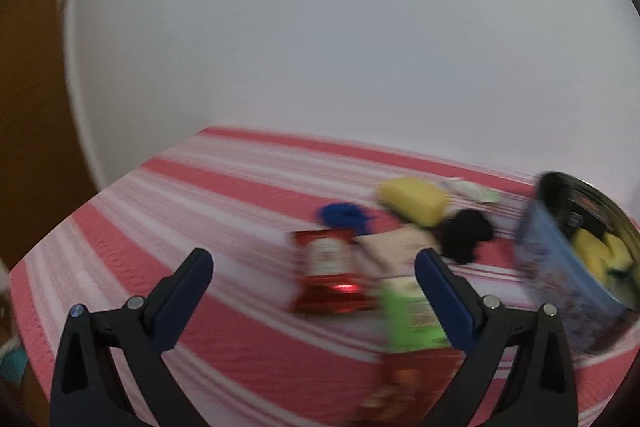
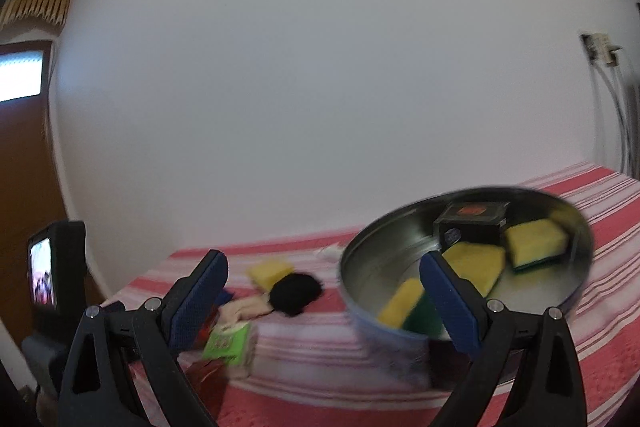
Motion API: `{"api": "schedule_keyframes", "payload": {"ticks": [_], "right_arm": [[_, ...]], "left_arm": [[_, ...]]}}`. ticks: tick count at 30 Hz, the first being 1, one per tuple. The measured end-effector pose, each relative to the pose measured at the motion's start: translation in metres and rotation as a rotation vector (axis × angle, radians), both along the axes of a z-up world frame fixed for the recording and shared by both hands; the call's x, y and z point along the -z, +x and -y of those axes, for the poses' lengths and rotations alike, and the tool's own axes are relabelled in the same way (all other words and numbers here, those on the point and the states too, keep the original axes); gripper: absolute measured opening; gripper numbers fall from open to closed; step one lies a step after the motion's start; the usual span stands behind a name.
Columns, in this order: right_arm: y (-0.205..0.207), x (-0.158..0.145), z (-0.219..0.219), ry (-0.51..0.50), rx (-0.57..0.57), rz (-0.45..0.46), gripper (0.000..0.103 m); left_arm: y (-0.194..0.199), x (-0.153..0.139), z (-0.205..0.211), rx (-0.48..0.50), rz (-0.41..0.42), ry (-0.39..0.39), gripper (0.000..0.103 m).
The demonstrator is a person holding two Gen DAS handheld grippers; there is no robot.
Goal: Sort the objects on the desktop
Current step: 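Withdraw both open tools from the tin bowl back toward the remaining items, then grasp the brown snack packet with the right tool while the left grasps the red packet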
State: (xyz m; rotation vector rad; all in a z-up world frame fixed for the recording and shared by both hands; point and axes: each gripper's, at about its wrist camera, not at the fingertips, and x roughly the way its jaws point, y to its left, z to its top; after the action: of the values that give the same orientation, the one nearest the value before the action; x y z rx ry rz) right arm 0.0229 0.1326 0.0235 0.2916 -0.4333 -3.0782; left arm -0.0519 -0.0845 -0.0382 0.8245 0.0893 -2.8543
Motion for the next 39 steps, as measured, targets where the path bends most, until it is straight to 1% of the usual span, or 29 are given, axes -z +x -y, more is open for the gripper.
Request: {"api": "schedule_keyframes", "payload": {"ticks": [4,5,6,7,9,10,11,14,15,20,21,23,24,25,27,29,32,33,35,37,38,39], "right_arm": [[-0.012,0.009,0.015,-0.018,-0.079,0.096,0.098],[-0.017,0.011,0.021,-0.019,-0.105,0.137,0.098],[-0.021,0.015,0.024,-0.017,-0.117,0.157,0.093],[-0.025,0.017,0.029,-0.014,-0.139,0.18,0.088],[-0.033,0.022,0.042,-0.004,-0.193,0.236,0.071],[-0.039,0.026,0.049,-0.002,-0.224,0.278,0.068],[-0.046,0.033,0.058,-0.013,-0.264,0.342,0.064],[-0.058,0.048,0.075,-0.052,-0.329,0.448,0.064],[-0.059,0.051,0.079,-0.053,-0.339,0.459,0.064],[-0.072,0.062,0.111,0.025,-0.353,0.553,0.064],[-0.075,0.065,0.116,0.035,-0.355,0.576,0.063],[-0.084,0.07,0.124,0.053,-0.353,0.628,0.057],[-0.084,0.067,0.126,0.074,-0.344,0.62,0.044],[-0.086,0.068,0.129,0.098,-0.345,0.625,0.038],[-0.086,0.068,0.131,0.136,-0.35,0.634,0.037],[-0.084,0.068,0.125,0.136,-0.361,0.637,0.037],[-0.079,0.066,0.115,0.115,-0.39,0.624,0.037],[-0.075,0.063,0.11,0.104,-0.398,0.605,0.037],[-0.067,0.052,0.097,0.099,-0.399,0.526,0.037],[-0.062,0.042,0.089,0.125,-0.369,0.452,0.037],[-0.059,0.035,0.082,0.14,-0.346,0.398,0.037],[-0.061,0.032,0.079,0.144,-0.33,0.371,0.037]], "left_arm": [[-0.01,0.006,0.032,-0.147,0.057,-0.027,0.102],[-0.011,0.008,0.038,-0.163,0.065,-0.026,0.102],[-0.012,0.009,0.043,-0.172,0.071,-0.02,0.102],[-0.013,0.01,0.048,-0.177,0.079,-0.009,0.102],[-0.014,0.013,0.055,-0.182,0.089,0.011,0.102],[-0.014,0.014,0.057,-0.182,0.092,0.021,0.102],[-0.013,0.015,0.058,-0.177,0.094,0.027,0.102],[-0.015,0.018,0.056,-0.153,0.102,0.031,0.102],[-0.016,0.018,0.054,-0.147,0.103,0.028,0.102],[-0.023,0.017,0.059,-0.122,0.127,0.035,0.102],[-0.024,0.018,0.059,-0.121,0.133,0.035,0.102],[-0.027,0.019,0.06,-0.117,0.148,0.036,0.102],[-0.028,0.02,0.061,-0.114,0.155,0.037,0.102],[-0.029,0.021,0.061,-0.112,0.16,0.04,0.102],[-0.031,0.022,0.062,-0.103,0.166,0.05,0.102],[-0.033,0.022,0.062,-0.088,0.167,0.06,0.102],[-0.038,0.023,0.055,-0.043,0.172,0.097,0.102],[-0.04,0.023,0.052,-0.031,0.171,0.104,0.102],[-0.047,0.021,0.04,-0.004,0.17,0.103,0.102],[-0.054,0.02,0.028,0.018,0.166,0.089,0.102],[-0.059,0.02,0.022,0.024,0.167,0.08,0.102],[-0.063,0.022,0.018,0.03,0.17,0.07,0.101]]}}
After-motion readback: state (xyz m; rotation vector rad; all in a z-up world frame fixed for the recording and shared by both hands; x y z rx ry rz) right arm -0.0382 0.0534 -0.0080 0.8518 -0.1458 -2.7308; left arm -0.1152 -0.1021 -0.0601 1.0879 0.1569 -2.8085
